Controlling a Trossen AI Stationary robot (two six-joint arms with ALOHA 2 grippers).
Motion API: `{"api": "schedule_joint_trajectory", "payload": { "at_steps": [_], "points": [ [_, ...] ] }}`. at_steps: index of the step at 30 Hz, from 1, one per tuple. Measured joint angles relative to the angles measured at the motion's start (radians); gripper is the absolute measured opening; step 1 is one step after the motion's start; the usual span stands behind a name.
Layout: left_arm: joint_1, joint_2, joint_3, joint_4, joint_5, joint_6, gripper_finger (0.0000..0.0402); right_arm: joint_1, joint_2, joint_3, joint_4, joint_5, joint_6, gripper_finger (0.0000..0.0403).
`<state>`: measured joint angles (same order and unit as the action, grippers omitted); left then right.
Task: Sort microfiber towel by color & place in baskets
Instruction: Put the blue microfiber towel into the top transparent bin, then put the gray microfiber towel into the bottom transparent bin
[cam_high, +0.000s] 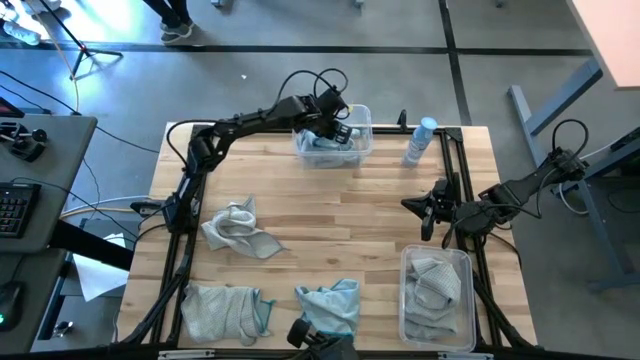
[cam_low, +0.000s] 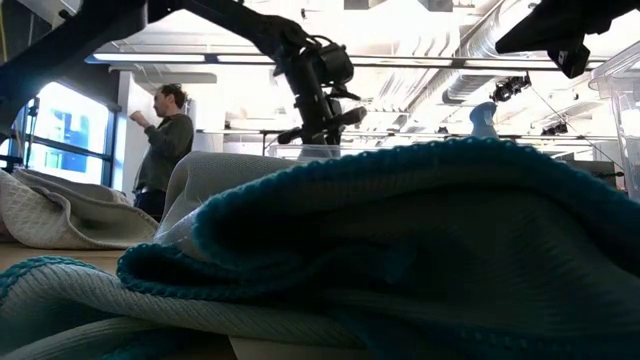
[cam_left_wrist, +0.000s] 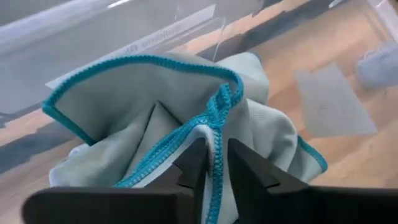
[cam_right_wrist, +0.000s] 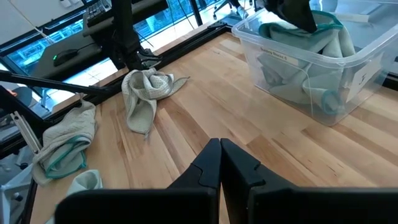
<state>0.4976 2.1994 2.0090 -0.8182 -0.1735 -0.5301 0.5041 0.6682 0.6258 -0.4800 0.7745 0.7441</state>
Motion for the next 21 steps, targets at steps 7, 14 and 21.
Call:
{"api": "schedule_joint_trajectory", "payload": {
  "at_steps": [7,14,21],
  "points": [
    [0.000,-0.024,0.000,-0.005,0.008,0.036,0.0111,0.000,0.000,0.000,-0.007,0.000,0.000,0.0000],
    [-0.029,-0.129,0.000,-0.031,-0.013,0.080,0.0121,0.000,0.000,0.000,-0.013,-0.033,-0.001,0.0000],
    [-0.093,-0.244,0.000,-0.129,-0.149,0.102,0.0119,0.000,0.000,0.000,-0.039,-0.096,0.000,0.0000]
  ]
}}
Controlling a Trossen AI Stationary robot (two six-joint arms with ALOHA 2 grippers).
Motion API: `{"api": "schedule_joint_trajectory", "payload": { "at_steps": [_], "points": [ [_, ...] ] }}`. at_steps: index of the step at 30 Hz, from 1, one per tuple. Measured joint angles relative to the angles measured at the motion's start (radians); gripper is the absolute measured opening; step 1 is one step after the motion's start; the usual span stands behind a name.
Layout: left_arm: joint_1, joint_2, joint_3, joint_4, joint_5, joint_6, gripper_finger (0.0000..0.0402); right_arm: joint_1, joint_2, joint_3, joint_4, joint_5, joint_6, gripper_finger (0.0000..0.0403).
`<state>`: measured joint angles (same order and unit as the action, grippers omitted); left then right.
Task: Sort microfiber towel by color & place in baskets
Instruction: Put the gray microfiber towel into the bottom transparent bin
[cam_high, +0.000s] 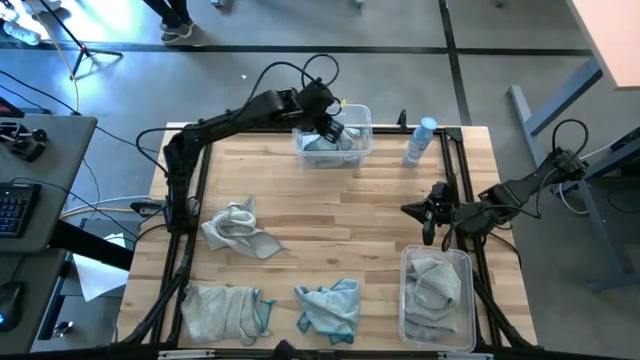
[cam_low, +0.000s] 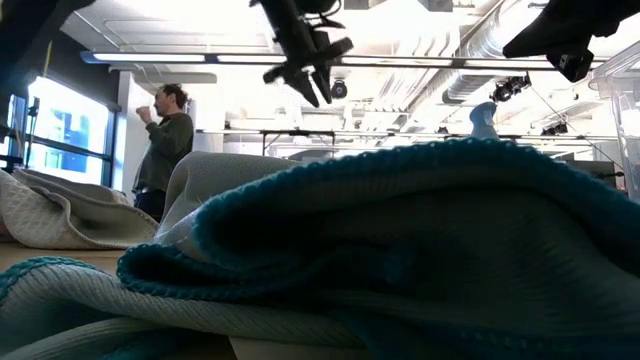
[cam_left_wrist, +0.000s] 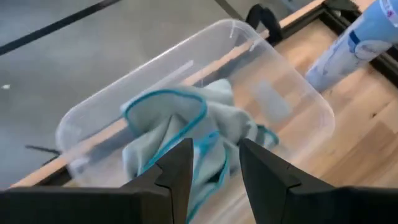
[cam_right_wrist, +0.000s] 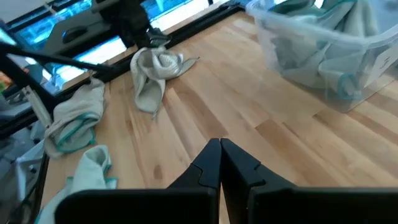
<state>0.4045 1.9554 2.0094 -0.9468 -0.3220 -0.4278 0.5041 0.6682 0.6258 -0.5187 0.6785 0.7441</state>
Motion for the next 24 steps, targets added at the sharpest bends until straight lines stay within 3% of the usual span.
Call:
{"api": "schedule_joint_trajectory", "payload": {
  "at_steps": [7,14,24],
  "points": [
    [-0.100,-0.090,0.000,-0.224,0.001,-0.065,0.0088,0.000,0.000,0.000,-0.010,-0.078,-0.012,0.0000],
    [-0.282,-0.138,0.000,-0.373,-0.047,-0.077,0.0009,0.000,0.000,0.000,-0.012,-0.137,-0.045,0.0000],
    [-0.555,-0.197,-0.029,-0.385,-0.147,-0.192,0.0001,0.000,0.000,0.000,-0.024,-0.233,-0.073,0.0000]
  ]
}}
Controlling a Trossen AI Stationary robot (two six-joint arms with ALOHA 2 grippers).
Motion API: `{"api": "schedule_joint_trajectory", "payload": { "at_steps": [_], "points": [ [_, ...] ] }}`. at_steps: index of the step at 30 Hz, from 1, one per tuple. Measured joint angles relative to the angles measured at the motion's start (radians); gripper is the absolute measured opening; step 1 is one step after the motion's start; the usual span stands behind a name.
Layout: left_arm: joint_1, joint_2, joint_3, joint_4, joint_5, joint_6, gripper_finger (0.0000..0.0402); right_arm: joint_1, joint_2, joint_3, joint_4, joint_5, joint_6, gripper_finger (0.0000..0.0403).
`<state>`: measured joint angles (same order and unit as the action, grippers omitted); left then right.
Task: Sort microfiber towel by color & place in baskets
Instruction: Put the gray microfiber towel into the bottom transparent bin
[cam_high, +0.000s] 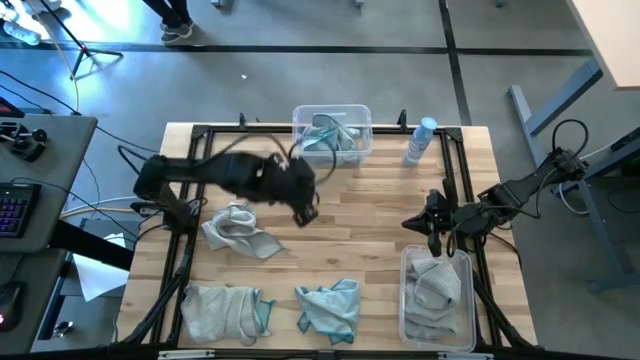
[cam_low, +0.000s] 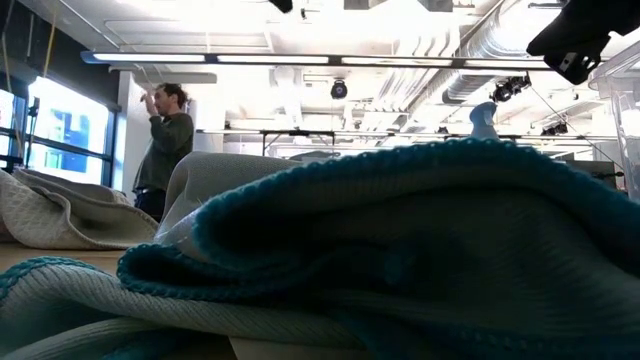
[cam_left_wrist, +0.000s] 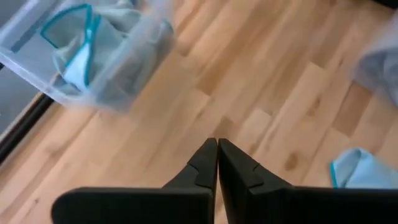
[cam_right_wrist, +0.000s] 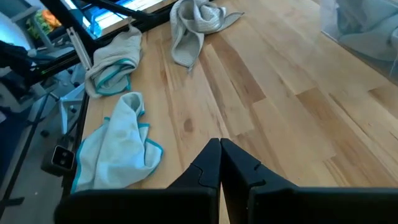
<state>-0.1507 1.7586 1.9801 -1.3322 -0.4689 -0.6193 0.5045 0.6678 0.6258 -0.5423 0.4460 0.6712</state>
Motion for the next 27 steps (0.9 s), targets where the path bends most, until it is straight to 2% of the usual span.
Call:
{"api": "schedule_joint_trajectory", "payload": {
  "at_steps": [6,11,21,27],
  "points": [
    [-0.107,-0.049,-0.122,-0.002,-0.028,-0.128,0.0000,0.000,0.000,0.000,0.000,-0.004,-0.017,0.0000],
    [-0.172,-0.106,-0.243,0.050,-0.027,-0.161,0.0000,0.000,0.000,0.000,0.000,-0.005,-0.025,0.0000],
    [-0.248,-0.314,-0.565,0.338,0.005,-0.034,0.0000,0.000,0.000,0.000,0.000,0.014,-0.025,0.0000],
    [-0.284,-0.437,-0.716,0.412,0.021,0.031,0.0000,0.000,0.000,0.000,0.001,0.069,-0.024,0.0000]
  ]
}}
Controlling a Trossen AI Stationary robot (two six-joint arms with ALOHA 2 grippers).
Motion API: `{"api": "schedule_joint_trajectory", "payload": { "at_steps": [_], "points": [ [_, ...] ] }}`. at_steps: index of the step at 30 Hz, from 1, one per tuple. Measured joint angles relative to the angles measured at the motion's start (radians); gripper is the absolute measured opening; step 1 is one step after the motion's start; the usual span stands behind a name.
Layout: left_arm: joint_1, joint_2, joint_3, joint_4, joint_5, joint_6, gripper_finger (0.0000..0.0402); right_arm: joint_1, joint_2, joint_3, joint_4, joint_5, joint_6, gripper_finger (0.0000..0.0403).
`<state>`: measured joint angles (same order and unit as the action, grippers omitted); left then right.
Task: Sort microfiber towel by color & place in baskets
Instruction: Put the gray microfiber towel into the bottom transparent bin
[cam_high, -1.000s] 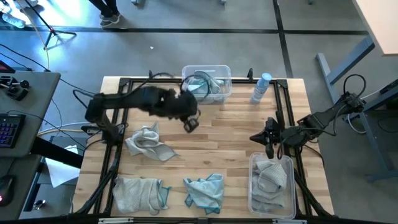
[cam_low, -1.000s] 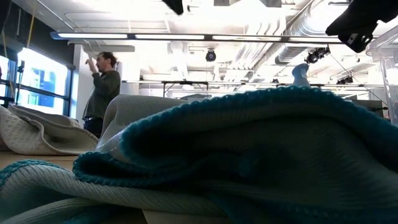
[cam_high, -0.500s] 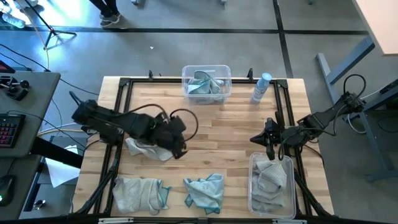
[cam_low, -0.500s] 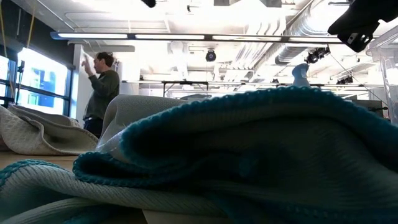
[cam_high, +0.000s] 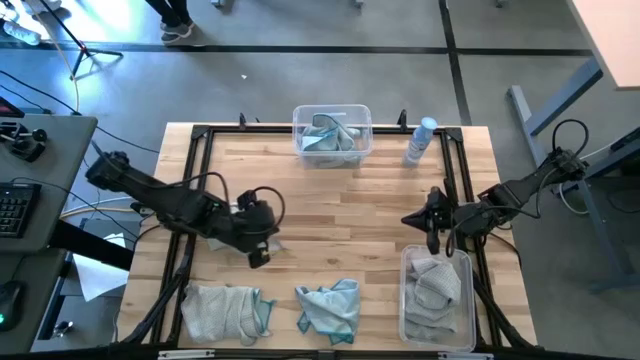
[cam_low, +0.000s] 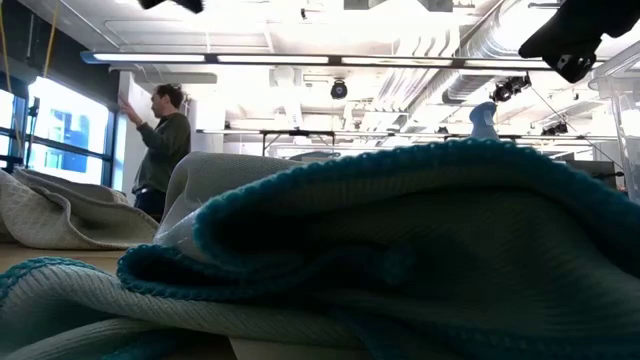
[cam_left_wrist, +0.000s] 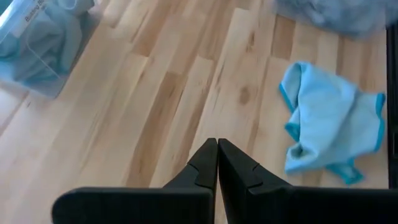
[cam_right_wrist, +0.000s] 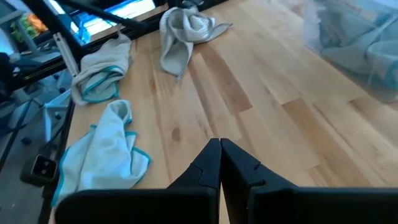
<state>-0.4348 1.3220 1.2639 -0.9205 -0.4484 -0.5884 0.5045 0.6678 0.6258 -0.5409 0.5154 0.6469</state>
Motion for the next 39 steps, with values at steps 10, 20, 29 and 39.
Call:
{"api": "schedule_joint_trajectory", "payload": {
  "at_steps": [10,20,29,39],
  "points": [
    [-0.025,-0.158,-0.163,-0.002,0.151,0.162,0.0000,-0.003,0.002,0.000,0.089,0.094,0.008,0.0000],
    [-0.024,-0.326,-0.298,-0.004,0.151,0.225,0.0000,-0.095,0.194,0.013,0.344,0.078,-0.077,0.0000],
    [-0.024,-0.414,-0.376,-0.007,0.150,0.290,0.0000,-0.174,0.425,0.154,0.342,-0.038,-0.130,0.0000],
    [-0.024,-0.390,-0.402,0.005,0.121,0.295,0.0000,-0.211,0.608,0.374,0.171,-0.105,-0.122,0.0000]
  ]
}}
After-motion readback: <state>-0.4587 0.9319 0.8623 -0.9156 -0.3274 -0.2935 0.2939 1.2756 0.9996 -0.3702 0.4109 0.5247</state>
